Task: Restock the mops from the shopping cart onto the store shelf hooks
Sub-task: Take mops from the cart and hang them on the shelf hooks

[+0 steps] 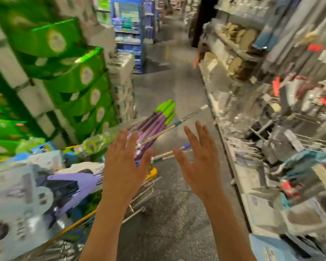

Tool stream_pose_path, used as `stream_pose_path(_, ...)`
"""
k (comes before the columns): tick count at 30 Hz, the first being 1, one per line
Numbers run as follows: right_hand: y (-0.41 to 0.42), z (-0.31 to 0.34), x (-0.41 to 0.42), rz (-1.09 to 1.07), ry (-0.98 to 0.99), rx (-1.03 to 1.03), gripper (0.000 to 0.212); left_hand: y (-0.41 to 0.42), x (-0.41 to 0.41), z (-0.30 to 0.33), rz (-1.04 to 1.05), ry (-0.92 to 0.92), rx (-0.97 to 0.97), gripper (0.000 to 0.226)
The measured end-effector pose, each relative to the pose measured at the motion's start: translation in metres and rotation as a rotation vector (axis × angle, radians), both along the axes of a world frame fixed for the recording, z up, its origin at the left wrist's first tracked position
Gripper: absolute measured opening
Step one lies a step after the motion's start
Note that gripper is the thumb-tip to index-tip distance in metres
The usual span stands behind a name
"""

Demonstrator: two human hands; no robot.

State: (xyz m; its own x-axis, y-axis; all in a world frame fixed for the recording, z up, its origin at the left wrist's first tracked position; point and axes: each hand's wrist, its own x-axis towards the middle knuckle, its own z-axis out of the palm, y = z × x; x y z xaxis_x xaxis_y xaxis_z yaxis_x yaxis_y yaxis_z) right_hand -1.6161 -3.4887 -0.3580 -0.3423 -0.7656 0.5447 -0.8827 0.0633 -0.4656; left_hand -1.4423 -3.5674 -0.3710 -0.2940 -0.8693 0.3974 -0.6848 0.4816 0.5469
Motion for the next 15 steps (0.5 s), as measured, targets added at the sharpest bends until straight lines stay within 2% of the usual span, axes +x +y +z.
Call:
stream_pose_path(5, -0.046, -0.013, 0.009, 0.175, -0.064, 0.069, 0.092, -0.019, 0.019, -0.014, 0.138, -0.028, 0.057, 0.081)
stream_pose_path(10, -0.101, -0.027, 0.007, 0.312, -0.076, 0.105, 0.089, -0.039, 0.021, -0.023, 0.282, -0.069, 0.157, 0.091)
stream_pose_path(15, -0.143, -0.042, -0.001, 0.450, -0.082, 0.198, 0.080, -0.055, 0.014, -0.036, 0.406, -0.084, 0.209, 0.090)
